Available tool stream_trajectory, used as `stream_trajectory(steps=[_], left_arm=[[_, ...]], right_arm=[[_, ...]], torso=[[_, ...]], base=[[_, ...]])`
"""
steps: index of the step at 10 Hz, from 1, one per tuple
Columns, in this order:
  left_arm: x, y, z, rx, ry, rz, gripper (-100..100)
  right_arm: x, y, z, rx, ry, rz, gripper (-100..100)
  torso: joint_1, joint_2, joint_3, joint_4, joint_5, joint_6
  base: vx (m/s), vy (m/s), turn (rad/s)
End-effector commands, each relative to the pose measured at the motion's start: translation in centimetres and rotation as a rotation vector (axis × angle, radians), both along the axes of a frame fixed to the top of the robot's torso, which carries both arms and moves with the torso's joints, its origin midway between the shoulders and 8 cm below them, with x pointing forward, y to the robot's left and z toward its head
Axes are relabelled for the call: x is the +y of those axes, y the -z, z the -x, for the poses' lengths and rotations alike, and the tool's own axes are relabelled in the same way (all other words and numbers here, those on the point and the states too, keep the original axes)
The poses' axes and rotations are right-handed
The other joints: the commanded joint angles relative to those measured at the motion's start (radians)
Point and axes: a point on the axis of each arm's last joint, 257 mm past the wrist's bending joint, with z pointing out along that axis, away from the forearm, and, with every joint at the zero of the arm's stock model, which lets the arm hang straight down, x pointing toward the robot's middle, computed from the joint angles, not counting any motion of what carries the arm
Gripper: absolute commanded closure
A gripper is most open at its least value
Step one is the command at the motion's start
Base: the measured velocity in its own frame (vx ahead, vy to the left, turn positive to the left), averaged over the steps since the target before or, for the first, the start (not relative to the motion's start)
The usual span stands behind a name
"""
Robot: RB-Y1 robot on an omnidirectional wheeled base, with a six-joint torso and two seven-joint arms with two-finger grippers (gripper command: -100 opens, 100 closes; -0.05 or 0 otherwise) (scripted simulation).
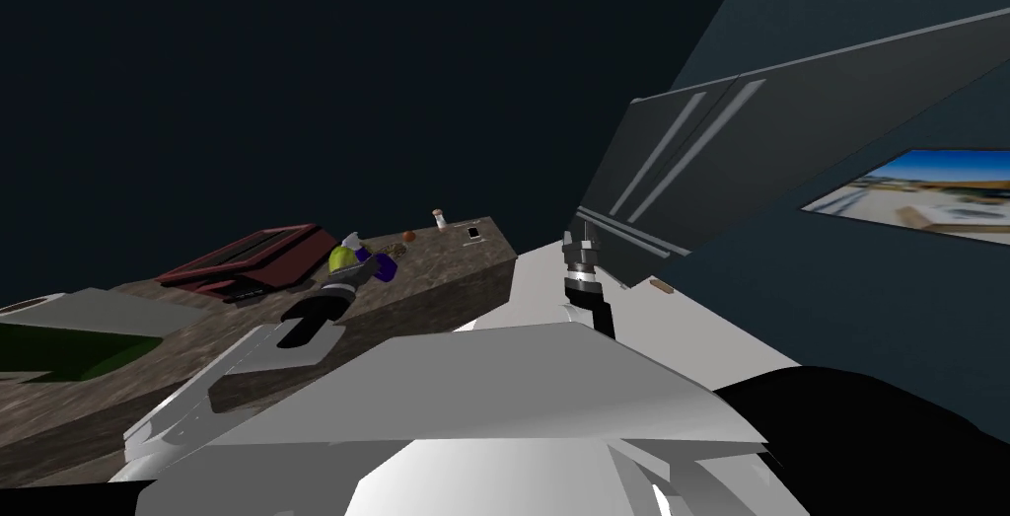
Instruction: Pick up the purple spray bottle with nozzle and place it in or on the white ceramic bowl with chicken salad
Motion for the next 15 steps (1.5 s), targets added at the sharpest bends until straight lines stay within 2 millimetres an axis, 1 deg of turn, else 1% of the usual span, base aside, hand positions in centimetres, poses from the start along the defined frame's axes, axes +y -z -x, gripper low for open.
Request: stream_trajectory(steps=[1,2,3,5,6,8,9,10,11,13,15], left_arm=[[-0.1,-2.1,-0.1,-0.028,0.004,-0.001,100],[0.6,-5.0,-0.7,-0.075,0.007,-0.004,100],[0.6,-5.0,-0.7,-0.075,0.007,-0.004,100],[1.1,-7.9,-1.1,-0.119,0.009,-0.007,100],[1.6,-10.5,-1.4,-0.157,0.009,-0.011,100],[2.1,-12.7,-1.5,-0.185,0.005,-0.013,100],[2.7,-14.2,-1.5,-0.201,-0.006,-0.014,100],[3.4,-14.9,-1.4,-0.201,-0.025,-0.013,100],[4.2,-15.0,-1.1,-0.187,-0.051,-0.011,100],[5.2,-14.3,-0.8,-0.161,-0.084,-0.008,100],[6.2,-13.2,-0.3,-0.124,-0.123,-0.005,100]], right_arm=[[0.0,0.0,0.0,0.000,0.000,0.000,0],[0.0,0.0,0.0,0.000,0.000,0.000,0],[0.0,0.0,0.0,0.000,0.000,0.000,0],[0.0,0.0,0.0,0.000,0.000,0.000,0],[0.0,0.0,0.0,0.000,0.000,0.000,0],[0.0,0.0,0.0,0.000,0.000,0.000,0],[0.0,0.0,0.0,0.000,0.000,0.000,0],[0.0,0.0,0.0,0.000,0.000,0.000,0],[0.0,0.0,0.0,0.000,0.000,0.000,0],[0.0,0.0,0.0,0.000,0.000,0.000,0],[0.0,0.0,0.0,0.001,0.000,0.001,0]], torso=[[0.000,0.000,0.000,0.000,0.000,0.000],[0.001,-0.002,-0.001,0.000,0.000,0.000],[0.000,-0.003,-0.001,0.000,0.000,0.001],[0.003,-0.006,-0.003,-0.001,0.001,0.001],[0.004,-0.005,-0.002,0.000,0.001,0.000],[0.006,-0.002,0.000,0.001,0.002,0.001],[0.004,-0.003,-0.001,0.001,0.002,0.000],[0.005,-0.005,-0.002,0.000,0.002,0.001],[0.008,-0.007,-0.003,0.000,0.002,0.001],[0.014,-0.012,-0.007,-0.003,0.005,0.000],[0.015,-0.018,-0.010,-0.004,0.005,-0.001]], base=[[-0.137,-0.026,-0.039],[-0.125,-0.044,-0.071],[-0.109,-0.027,-0.033],[-0.099,-0.012,-0.048],[-0.175,0.030,-0.115],[-0.128,0.006,-0.111],[-0.088,-0.001,-0.140],[-0.072,0.057,-0.185],[-0.047,0.111,-0.297],[0.008,0.103,-0.172],[0.051,0.098,-0.135]])
